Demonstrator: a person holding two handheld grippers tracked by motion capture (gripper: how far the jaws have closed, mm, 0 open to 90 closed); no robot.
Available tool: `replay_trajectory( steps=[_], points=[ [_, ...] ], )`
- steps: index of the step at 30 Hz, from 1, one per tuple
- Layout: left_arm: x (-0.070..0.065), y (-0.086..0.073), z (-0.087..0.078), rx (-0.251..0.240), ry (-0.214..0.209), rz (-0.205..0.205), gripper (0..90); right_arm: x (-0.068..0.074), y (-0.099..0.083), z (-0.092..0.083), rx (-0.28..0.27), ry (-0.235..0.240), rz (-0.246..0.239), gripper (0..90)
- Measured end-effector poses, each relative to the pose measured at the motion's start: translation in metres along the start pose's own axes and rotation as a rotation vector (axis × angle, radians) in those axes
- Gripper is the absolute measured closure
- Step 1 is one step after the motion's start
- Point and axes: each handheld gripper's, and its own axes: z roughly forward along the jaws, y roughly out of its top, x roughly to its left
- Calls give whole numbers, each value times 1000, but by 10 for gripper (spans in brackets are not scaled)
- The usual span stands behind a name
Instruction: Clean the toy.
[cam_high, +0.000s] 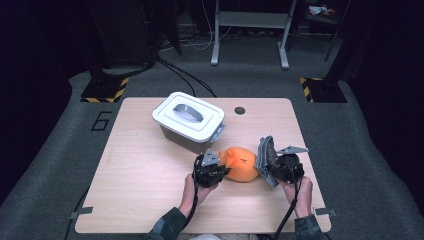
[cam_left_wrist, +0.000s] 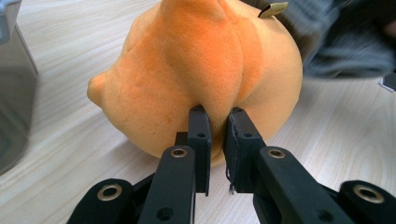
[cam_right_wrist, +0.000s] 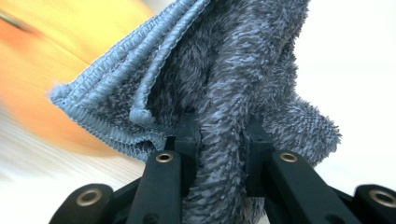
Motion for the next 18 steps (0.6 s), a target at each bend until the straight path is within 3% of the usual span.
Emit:
replay_trajectory(
  steps=[5, 9, 14, 18],
  points=[
    [0, 0, 0, -1, 2, 0, 811, 22, 13, -21, -73, 37, -81, 729],
    [1, 0, 0, 1, 3, 5, 807, 37, 14, -2, -20, 36, -119, 730],
    [2, 0, 0, -6, -4, 14, 777, 32, 13, 5, -27, 45, -90, 730],
    [1, 0, 0, 2, 14, 35, 688, 30, 15, 6, -18, 40, -81, 730]
  ],
)
